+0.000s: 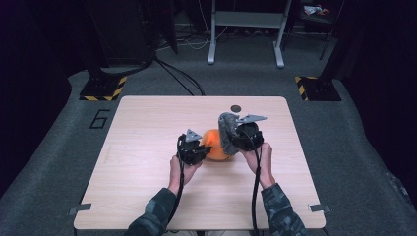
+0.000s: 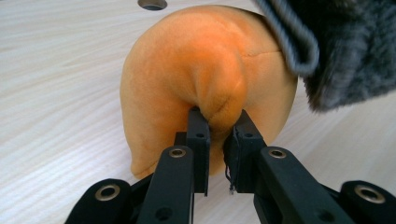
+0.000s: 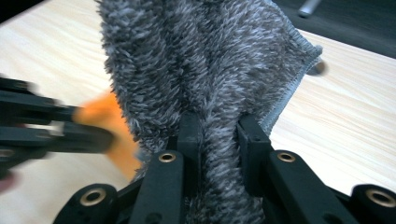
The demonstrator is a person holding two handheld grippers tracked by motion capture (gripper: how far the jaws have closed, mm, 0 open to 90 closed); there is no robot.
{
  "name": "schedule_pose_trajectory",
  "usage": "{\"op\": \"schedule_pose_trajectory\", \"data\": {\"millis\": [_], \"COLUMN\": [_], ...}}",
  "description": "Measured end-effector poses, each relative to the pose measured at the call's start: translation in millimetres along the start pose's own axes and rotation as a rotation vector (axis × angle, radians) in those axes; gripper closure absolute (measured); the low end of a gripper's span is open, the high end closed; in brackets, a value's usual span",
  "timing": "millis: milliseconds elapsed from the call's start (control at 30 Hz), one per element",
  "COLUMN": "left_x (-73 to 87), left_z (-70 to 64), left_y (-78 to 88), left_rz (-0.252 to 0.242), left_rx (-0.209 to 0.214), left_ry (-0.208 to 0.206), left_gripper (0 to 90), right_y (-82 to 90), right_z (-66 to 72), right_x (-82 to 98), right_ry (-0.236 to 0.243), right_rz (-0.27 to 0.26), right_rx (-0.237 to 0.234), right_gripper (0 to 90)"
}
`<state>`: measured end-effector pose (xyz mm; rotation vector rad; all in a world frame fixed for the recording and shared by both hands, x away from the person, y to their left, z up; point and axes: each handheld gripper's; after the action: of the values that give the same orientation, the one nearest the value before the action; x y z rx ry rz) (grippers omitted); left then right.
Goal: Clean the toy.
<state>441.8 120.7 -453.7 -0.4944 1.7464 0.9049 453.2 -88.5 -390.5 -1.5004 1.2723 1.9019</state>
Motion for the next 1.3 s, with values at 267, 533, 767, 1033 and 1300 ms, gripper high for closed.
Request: {"op": "schedule_pose_trajectory", "data": {"millis": [267,533,767,1033,1300], "left_x": [2.2,6.5,7.1,7.0,7.2], "left_z": [4.4,10.2,12.4,14.5,15.6], "left_y": [-3.7,-6.2,-6.6,-6.0,-5.6], "left_rz": [0.014,0.007,-0.002,0.002,-0.004], "left_rx": [-0.021,-0.041,-0.044,-0.043,-0.044], "left_ry": [0.011,0.038,0.063,0.069,0.076], "left_gripper": [80.5,80.6,80.6,80.6,80.4], "right_y": [-23.4,-28.8,-25.4,-34.3,-45.8], "right_z": [22.3,15.1,-6.9,-36.7,-55.8], "right_x": [1.7,11.7,24.3,53.0,75.7], "right_ry": [0.043,0.052,0.025,-0.022,-0.106], "right_rz": [0.016,0.028,0.069,0.153,0.208], "right_rx": [-0.01,0.033,0.098,0.157,0.143], "right_gripper": [74.3,75.3,75.4,75.5,75.3]}}
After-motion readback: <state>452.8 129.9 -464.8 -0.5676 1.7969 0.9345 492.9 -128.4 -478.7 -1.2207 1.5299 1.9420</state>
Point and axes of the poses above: each handheld gripper's, and its own axes: y roughly backward along the jaws, x roughly out of its underside, z roughly to its left, and after that the axes turned 15 degrees about -z, right-handed
